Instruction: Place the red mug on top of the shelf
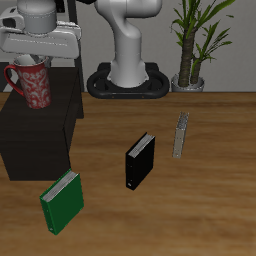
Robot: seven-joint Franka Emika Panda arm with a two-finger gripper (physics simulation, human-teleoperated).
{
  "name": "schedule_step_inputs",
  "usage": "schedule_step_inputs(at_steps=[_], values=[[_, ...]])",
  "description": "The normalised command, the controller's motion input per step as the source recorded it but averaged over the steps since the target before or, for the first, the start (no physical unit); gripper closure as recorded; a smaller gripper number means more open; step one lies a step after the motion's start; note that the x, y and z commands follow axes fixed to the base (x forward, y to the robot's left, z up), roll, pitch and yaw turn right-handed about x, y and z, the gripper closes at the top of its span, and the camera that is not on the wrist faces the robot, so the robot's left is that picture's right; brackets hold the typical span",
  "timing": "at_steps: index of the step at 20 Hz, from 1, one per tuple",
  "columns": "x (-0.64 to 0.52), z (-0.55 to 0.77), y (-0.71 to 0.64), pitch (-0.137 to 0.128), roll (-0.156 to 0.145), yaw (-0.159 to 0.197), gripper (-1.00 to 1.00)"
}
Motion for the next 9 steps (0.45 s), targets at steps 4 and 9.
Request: schedule_step_inputs(at_steps=[4,9], values=[[0.05,-0.15,0.0,0.043,-0.05,0.01,-1.0],[-0.01,-0.08,0.03,0.002,0.006,-0.024,-1.0]])
